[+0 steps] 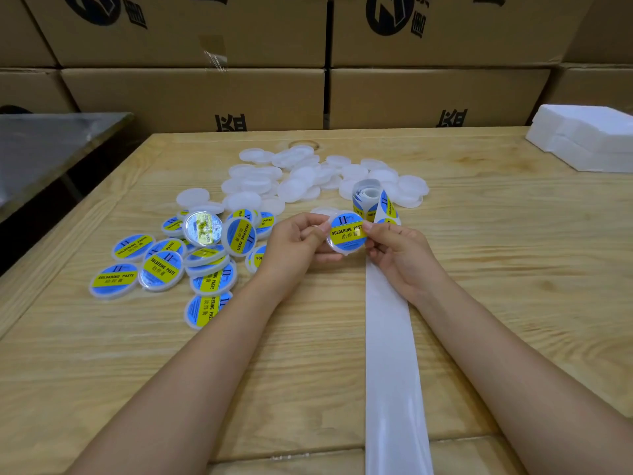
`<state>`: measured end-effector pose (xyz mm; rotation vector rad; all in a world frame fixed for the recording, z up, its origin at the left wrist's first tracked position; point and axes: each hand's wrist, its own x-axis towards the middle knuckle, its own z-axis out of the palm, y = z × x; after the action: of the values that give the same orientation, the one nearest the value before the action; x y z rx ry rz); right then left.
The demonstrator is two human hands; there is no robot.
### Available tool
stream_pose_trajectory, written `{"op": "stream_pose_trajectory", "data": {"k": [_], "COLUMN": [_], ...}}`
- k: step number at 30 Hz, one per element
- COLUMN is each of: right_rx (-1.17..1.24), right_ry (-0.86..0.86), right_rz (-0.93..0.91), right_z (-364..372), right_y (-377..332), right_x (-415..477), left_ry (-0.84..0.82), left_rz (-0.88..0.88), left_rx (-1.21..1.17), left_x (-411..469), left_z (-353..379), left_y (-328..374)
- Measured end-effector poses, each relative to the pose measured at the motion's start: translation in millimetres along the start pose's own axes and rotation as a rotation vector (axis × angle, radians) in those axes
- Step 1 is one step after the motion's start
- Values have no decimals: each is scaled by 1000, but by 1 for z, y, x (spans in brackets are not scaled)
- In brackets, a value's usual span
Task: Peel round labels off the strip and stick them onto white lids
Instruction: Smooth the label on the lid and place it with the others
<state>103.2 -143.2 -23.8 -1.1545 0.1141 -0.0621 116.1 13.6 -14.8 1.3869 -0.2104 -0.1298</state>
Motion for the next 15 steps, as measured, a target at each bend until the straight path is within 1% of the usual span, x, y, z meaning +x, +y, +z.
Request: {"op": "stream_pose_trajectory", "data": {"k": [9,15], "right_rx": [-62,-291], "right_ry": [35,79], "right_rz": [-27,-173], "right_z": [1,1], "right_y": [4,10], "right_x": [2,1], "left_ry": [19,32], "left_rz": [11,-11], "left_rx": [27,40], "left_x": [-1,0], "left_z": [2,1], "left_y": [-2,-4]}}
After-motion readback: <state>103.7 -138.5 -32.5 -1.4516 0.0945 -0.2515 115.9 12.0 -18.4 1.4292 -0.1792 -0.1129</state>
